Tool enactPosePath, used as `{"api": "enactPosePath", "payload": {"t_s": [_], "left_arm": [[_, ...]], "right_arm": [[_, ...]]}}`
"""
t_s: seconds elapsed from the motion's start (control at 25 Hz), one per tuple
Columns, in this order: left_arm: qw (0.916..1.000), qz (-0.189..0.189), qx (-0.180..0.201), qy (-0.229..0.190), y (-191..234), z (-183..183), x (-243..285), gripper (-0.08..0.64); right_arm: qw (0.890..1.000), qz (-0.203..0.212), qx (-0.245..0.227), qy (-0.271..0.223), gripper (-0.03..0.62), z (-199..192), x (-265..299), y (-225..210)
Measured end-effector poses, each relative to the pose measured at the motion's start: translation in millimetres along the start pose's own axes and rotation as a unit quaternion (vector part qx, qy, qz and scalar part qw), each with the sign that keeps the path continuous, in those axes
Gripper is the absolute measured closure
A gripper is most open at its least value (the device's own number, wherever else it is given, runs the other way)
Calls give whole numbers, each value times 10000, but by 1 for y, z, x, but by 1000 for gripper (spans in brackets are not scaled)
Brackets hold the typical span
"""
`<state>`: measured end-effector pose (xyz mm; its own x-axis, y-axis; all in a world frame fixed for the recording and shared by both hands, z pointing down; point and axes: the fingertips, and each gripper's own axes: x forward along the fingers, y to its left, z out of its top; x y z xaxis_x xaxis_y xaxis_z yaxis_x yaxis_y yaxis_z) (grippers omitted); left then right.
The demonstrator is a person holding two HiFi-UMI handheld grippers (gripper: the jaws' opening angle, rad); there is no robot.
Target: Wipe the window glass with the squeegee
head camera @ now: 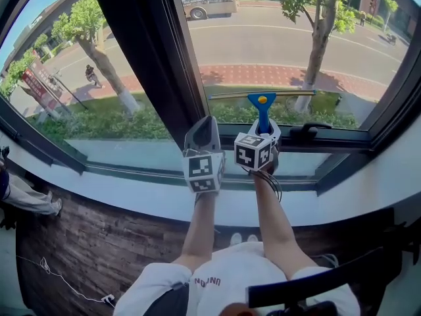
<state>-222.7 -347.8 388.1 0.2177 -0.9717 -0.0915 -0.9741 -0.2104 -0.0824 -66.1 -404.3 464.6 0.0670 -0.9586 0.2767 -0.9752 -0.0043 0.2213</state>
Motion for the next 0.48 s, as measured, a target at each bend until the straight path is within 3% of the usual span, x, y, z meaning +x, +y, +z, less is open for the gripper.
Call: {"api": "enactPosePath", "payload": {"t_s": [0.48], "left_arm": [[9999,-96,-57,7,-10,-2,3,557]], "right_arm": [[9997,236,43,110,491,-18,-4,4]]}}
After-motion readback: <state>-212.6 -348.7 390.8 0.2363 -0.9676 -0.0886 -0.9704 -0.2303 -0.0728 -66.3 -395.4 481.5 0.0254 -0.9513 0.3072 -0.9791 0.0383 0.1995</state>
